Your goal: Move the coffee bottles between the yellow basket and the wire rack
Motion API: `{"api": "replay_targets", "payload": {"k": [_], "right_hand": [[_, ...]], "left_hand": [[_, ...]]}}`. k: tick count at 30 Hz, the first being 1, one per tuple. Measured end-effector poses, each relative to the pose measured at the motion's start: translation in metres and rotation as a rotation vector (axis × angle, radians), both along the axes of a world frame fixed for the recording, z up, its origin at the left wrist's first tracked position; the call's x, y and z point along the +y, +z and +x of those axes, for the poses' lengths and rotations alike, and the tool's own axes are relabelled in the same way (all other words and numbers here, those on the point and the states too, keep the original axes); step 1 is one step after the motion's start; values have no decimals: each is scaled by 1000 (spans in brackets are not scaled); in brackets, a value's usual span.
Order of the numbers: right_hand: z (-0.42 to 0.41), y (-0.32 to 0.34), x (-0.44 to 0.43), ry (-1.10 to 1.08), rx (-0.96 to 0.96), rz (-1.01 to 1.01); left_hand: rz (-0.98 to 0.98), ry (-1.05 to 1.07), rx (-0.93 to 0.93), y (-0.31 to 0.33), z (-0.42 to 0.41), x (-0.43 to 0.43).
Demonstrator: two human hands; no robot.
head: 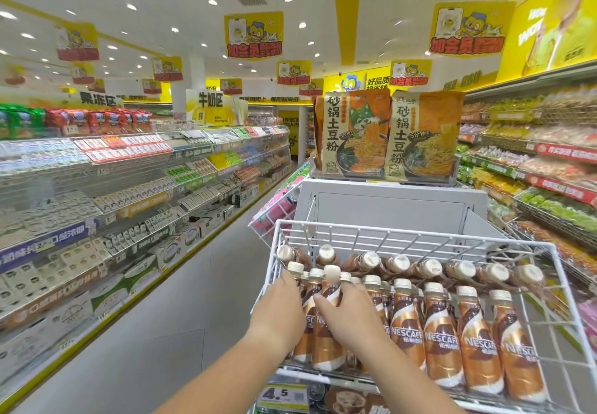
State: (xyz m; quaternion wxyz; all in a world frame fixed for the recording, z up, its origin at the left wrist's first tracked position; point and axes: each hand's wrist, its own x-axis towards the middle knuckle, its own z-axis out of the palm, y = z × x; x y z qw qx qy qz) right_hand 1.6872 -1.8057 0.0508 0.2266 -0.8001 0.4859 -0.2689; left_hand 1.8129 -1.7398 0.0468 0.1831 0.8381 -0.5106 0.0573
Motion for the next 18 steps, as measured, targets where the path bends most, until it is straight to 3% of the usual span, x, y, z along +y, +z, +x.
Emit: {"api": "replay_targets", "payload": {"k": [4, 8, 18], "right_hand": [[1, -4, -3, 33, 52, -14], [-2, -6, -7, 62, 26, -22], [-12, -19, -15, 127, -30, 21]], "left_hand": [[163, 16, -430, -3, -2, 0], [163, 0, -581, -1, 11, 0], [55, -186, -312, -12, 62, 10]]}}
